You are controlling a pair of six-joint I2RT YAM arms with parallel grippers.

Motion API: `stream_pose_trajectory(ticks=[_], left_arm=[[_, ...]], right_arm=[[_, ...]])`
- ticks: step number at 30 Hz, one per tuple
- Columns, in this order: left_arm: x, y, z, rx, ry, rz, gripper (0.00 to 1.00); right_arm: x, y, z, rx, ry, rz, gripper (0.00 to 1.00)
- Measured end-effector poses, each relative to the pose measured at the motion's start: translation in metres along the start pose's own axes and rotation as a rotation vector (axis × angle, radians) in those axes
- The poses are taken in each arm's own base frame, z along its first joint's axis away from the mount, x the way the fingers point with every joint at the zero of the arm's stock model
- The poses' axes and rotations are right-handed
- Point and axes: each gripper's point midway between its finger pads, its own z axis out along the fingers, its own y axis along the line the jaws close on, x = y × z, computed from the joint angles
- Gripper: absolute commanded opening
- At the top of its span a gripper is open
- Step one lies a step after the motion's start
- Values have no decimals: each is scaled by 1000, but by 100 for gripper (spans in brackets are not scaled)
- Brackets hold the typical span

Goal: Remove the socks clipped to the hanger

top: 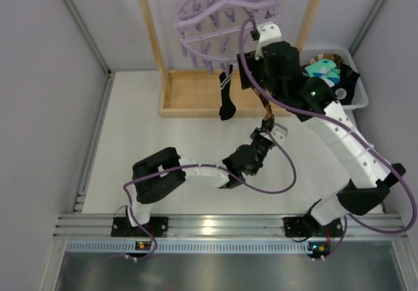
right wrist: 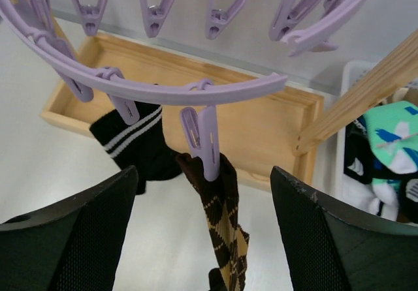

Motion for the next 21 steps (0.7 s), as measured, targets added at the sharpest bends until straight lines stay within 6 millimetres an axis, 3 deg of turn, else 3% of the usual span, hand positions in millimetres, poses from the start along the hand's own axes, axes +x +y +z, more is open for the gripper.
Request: stream_pose_trajectory(ticks=[7, 12, 21], left_arm=[[-6, -1, 2, 5, -15, 7, 0], [-7, -4, 1, 13, -17, 9, 0], [-8, -5, 1, 19, -21, 8, 0]], right_arm=[[20, 17, 28, 144, 76, -231, 72], [27, 5, 39, 256, 109, -345, 68], [16, -5, 46, 376, 81, -439, 56]])
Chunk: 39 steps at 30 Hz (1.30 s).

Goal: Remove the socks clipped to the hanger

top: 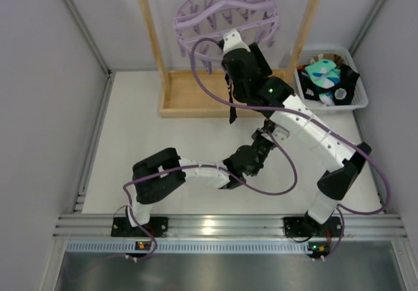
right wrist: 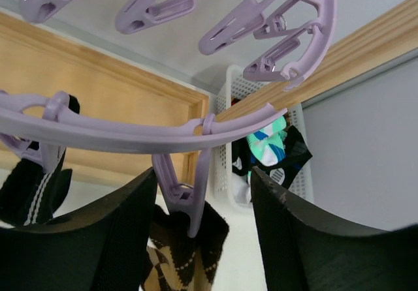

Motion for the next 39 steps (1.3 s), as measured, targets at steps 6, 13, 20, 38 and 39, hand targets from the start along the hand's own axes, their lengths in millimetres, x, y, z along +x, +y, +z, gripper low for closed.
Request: stream_pose_trajectory(ticks=[6, 13, 20, 38, 39], left_arm=[[-1, -2, 0, 7, -3, -1, 0], [-1, -3, -1, 9, -4, -2, 0], [-1, -3, -1, 8, -3, -9, 0], [12, -14, -14, 48, 22, -35, 0], [16, -13, -18, 55, 33, -38, 0]], right_arm=[[-6, -5, 3, 49, -21, -17, 49], [-8, -1, 7, 68, -24, -27, 47], [-1, 5, 10, 65, -13, -43, 42], [-2, 13, 13, 51, -28, -14, 56], [-1, 15, 13, 42, -27, -8, 59]])
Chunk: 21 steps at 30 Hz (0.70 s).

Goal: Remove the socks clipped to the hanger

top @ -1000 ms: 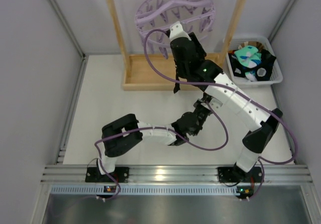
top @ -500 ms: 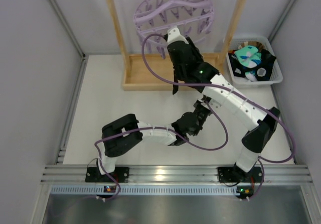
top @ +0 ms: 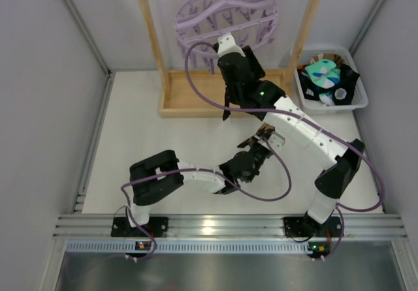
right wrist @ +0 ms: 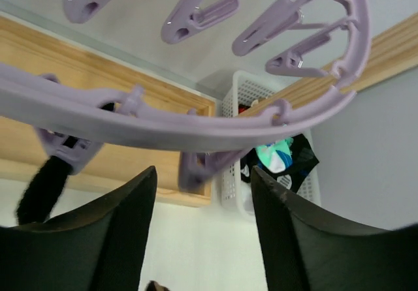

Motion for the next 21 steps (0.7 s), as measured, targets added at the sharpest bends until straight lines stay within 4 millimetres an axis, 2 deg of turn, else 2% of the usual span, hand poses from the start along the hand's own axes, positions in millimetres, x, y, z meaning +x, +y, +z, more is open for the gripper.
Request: stream_pose_trajectory(ticks=[4, 7, 9, 11, 14, 18, 21], left_arm=[[12, 7, -24, 48, 60, -29, 0], [-3, 18, -44, 91, 68, -105, 0], [-18, 26, -57, 113, 53, -169, 0], [-31, 34, -70, 137, 42, -233, 0], [-40, 38, -85, 193, 51, -321, 0], [-36, 47, -99, 281, 116, -405, 0], [-34, 57, -109, 350, 163, -473, 0]], right_arm=[[3, 15, -2, -89, 2, 31, 72], [7, 28, -13, -206, 2, 76, 76], [10, 29, -27, -285, -4, 121, 80], [13, 23, -44, -345, -16, 165, 84], [15, 2, -75, -425, -59, 264, 87], [30, -30, -119, -526, -129, 383, 88], [50, -41, -143, -607, -162, 431, 90]])
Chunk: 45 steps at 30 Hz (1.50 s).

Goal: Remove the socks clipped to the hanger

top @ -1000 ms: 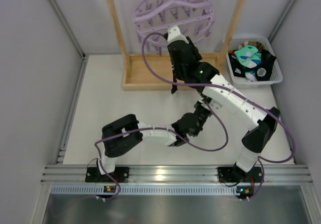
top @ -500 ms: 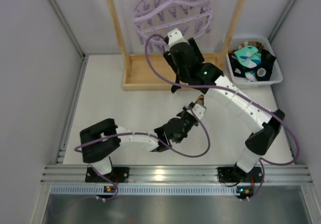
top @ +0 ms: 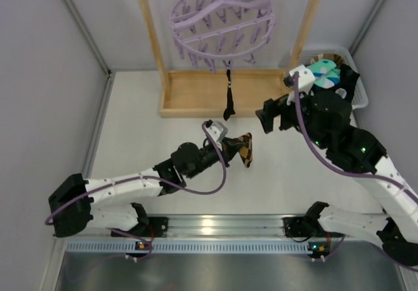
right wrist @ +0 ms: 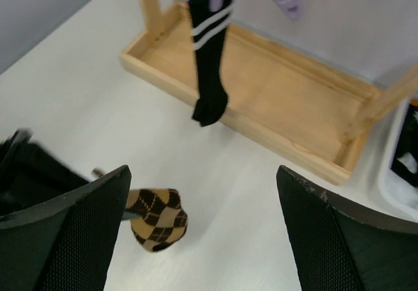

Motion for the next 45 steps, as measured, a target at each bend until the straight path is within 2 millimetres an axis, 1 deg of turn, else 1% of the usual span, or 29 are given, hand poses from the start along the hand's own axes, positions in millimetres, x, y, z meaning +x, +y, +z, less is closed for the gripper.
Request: stream_pose_trajectory(ticks=[2, 4, 6, 9, 11, 13, 15, 16, 18, 19, 21, 22, 24, 27, 28, 29, 30, 31, 33, 34, 37, 39, 40, 42, 43, 45], left_arm=[[-2, 2, -8, 57, 22, -48, 0], [-5, 4, -17, 128, 46, -102, 0], [-10, 5, -24, 189, 62, -141, 0], [-10, 2, -34, 290, 100, -185, 0], [-8, -3, -40, 352, 130, -202, 0], [-7, -9, -46, 407, 151, -211, 0], [-6, -17, -53, 466, 170, -212, 0], [-6, -20, -56, 486, 176, -211, 0], [-9, -28, -63, 532, 182, -207, 0], [-12, -31, -67, 552, 176, -201, 0], [-18, -37, -73, 581, 166, -191, 0], [-20, -39, -75, 593, 161, -186, 0], [-22, -41, -78, 609, 158, -182, 0], [-22, -42, -78, 611, 162, -186, 0], [-22, -42, -78, 610, 161, -186, 0], [-22, -41, -78, 606, 160, -186, 2], [-22, -40, -77, 601, 158, -187, 7], [-23, -39, -76, 592, 154, -187, 31], [-25, -34, -73, 564, 141, -185, 72], [-26, -31, -71, 544, 136, -191, 98], [-30, -14, -64, 439, 117, -217, 98], [-34, 0, -61, 347, 96, -222, 98], [-38, 7, -60, 298, 88, -226, 98], [-46, 26, -56, 169, 71, -235, 98], [-51, 36, -56, 105, 62, -238, 98], [-56, 54, -59, -12, 53, -243, 98]], right_arm=[[19, 14, -13, -117, 7, -5, 91], [43, 35, -22, -261, 42, -36, 91], [67, 55, -23, -385, 92, -66, 91], [99, 77, -21, -521, 170, -101, 91], [117, 86, -20, -587, 215, -121, 92], [126, 92, -18, -625, 235, -133, 92], [129, 96, -16, -651, 243, -144, 91], [130, 99, -16, -675, 244, -149, 87], [133, 106, -14, -715, 253, -155, 84], [136, 109, -14, -740, 263, -153, 78], [141, 116, -12, -783, 279, -151, 73], [143, 121, -12, -815, 285, -150, 60], [147, 129, -15, -874, 290, -146, 52], [147, 135, -19, -927, 273, -147, 11], [144, 137, -19, -938, 257, -147, 0], [141, 138, -20, -942, 241, -146, 0], [140, 138, -21, -939, 236, -142, 0], [139, 136, -20, -926, 222, -143, 0], [136, 130, -19, -883, 203, -147, 0], [134, 127, -17, -853, 195, -147, 0], [130, 112, -5, -746, 187, -140, 0], [131, 92, 7, -626, 208, -119, 0], [133, 78, 13, -552, 226, -101, 0], [133, 46, 25, -391, 253, -51, 0], [131, 23, 30, -284, 264, -15, 0], [127, -30, 36, -49, 269, 53, 0]])
